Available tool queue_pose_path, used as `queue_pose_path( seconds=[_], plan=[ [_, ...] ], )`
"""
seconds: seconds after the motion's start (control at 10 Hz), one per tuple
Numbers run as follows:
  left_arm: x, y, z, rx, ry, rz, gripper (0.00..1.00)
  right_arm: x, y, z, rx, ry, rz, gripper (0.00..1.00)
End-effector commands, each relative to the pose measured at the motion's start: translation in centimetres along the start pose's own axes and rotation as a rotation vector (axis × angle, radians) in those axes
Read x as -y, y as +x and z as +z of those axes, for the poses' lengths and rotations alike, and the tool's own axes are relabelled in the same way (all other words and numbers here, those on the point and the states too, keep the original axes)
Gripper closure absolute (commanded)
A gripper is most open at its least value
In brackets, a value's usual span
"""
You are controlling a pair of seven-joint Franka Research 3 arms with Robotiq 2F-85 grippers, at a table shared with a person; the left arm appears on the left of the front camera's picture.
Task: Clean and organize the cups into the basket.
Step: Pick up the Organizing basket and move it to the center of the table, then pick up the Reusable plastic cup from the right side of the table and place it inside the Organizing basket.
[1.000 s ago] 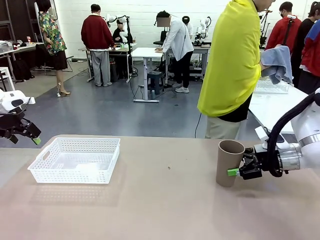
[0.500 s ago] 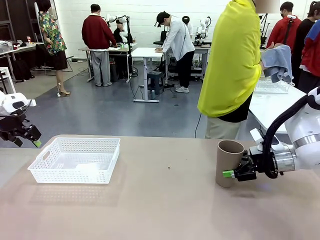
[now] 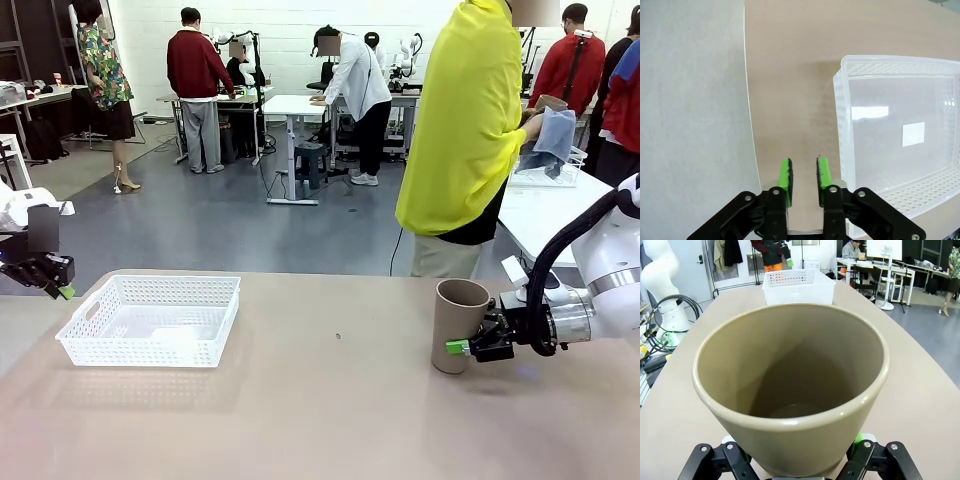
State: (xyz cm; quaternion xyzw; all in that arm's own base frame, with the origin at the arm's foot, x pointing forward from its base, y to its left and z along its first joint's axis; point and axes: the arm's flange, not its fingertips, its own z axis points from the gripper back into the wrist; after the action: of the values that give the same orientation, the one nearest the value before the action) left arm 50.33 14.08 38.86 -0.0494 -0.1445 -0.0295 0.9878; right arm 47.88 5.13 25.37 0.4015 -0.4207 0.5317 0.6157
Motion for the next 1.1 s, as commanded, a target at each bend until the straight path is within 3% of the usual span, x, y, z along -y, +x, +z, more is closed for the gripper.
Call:
queue_pose_path(
  seconds=[0.0,0.1,0.2,0.3,0.5,0.7,0.8,0.9,1.0],
  plan=[
    [-0.6,0.5,0.0,-0.004,-0.026,0.002,1.0,-0.2,0.0,0.2,0.016,0.002,0.023,0.77],
    [-0.6,0.5,0.1,-0.005,-0.024,0.006,1.0,-0.2,0.0,0.3,0.015,-0.002,0.024,1.0],
    [-0.7,0.6,0.2,-0.002,-0.027,0.008,1.0,-0.1,0.0,0.3,0.013,-0.01,0.024,0.77],
    [-0.7,0.6,0.3,-0.003,-0.032,0.015,1.0,-0.1,-0.1,0.4,0.012,-0.013,0.025,1.0],
    [-0.7,0.4,0.6,0.01,-0.051,0.031,1.0,-0.2,0.0,0.4,0.008,-0.018,0.022,1.0],
    [-0.3,0.0,1.9,0.025,-0.072,0.059,1.0,-0.3,0.1,0.5,-0.001,-0.023,0.02,0.47],
    [0.1,-0.2,2.1,0.007,-0.076,0.065,0.79,-0.6,0.3,0.6,-0.003,-0.027,0.022,0.47],
    [0.4,-0.3,2.2,-0.002,-0.091,0.048,0.39,-0.7,0.4,0.7,-0.01,-0.02,0.02,0.47],
    [0.8,-0.4,2.4,-0.003,-0.091,0.037,0.19,-0.7,0.4,0.8,-0.016,-0.015,0.019,0.47]
  ],
)
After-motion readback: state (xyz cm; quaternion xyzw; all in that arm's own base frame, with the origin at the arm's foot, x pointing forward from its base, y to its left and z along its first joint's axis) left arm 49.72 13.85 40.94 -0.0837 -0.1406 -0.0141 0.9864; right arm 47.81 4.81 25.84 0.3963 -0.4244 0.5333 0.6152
